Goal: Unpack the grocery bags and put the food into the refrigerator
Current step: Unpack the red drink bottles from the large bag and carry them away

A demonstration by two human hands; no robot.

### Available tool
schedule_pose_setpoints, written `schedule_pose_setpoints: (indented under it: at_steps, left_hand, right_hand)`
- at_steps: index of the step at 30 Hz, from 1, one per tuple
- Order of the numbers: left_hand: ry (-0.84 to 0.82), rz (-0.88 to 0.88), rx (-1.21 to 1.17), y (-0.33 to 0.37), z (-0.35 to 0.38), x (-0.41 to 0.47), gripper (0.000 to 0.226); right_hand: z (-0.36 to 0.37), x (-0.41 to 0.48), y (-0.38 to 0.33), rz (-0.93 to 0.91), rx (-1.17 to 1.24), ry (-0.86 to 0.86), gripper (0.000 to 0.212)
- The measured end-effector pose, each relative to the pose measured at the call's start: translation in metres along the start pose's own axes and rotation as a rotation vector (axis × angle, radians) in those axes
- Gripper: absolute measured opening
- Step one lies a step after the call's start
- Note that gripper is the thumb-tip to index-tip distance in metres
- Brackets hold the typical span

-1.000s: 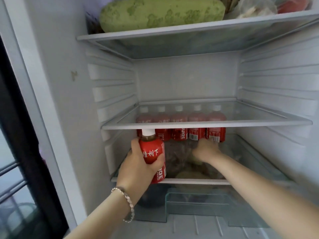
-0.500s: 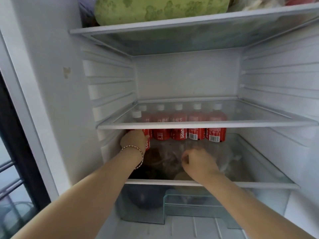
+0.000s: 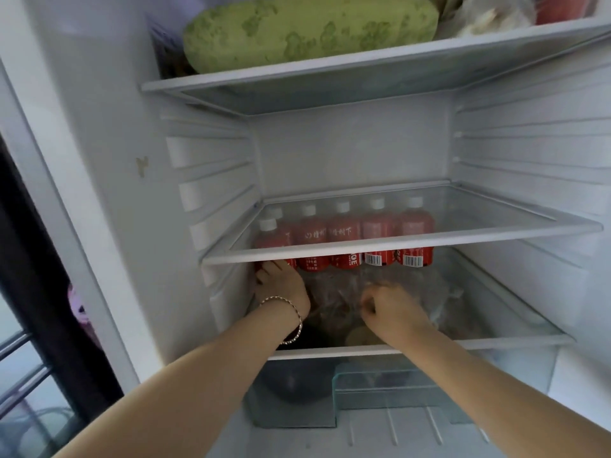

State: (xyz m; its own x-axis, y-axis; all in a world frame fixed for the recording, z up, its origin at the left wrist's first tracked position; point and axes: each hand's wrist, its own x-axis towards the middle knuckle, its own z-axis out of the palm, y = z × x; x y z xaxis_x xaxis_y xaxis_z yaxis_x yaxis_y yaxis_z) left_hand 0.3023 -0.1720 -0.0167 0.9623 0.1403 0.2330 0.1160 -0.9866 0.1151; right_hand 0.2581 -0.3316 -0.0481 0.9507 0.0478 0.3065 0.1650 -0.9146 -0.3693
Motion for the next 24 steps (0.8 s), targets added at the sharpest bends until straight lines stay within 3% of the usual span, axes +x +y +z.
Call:
schedule_pose_setpoints:
  at_steps: [4, 9, 12, 17, 20, 24]
  left_hand:
    - [0.001, 0.258, -0.06, -0.011, -0.026, -0.038, 0.027]
    - [0.001, 0.15, -0.075, -0.04, -0.05, -0.118, 0.024]
    - [-0.001, -0.012, -0.036, -0.072, -0.055, -0.169, 0.025]
    - [-0.135, -0.443, -0.117, -0.137, -0.059, -0.286, 0.02]
    - [-0.198, -0.68, -0.192, -0.173, -0.066, -0.372, 0.023]
    - [-0.153, -0.956, -0.169, -0.203, -0.083, -0.508, 0.018]
  right_hand:
    - [-0.01, -0.008, -0.006, -0.092, -0.111, 0.032, 0.017]
    - [-0.019, -0.032, -0.039, -0.29, 0.0, -0.1, 0.014]
    - [-0.019, -0.055, -0.072, -0.448, 0.032, -0.273, 0.017]
    - [-0.007, -0.122, -0.139, -0.755, 0.028, -0.469, 0.018]
    - [-0.003, -0.189, -0.185, -0.954, 0.069, -0.579, 0.012]
    - [-0.011, -0.306, -0.242, -1.243, 0.139, -0.759, 0.016]
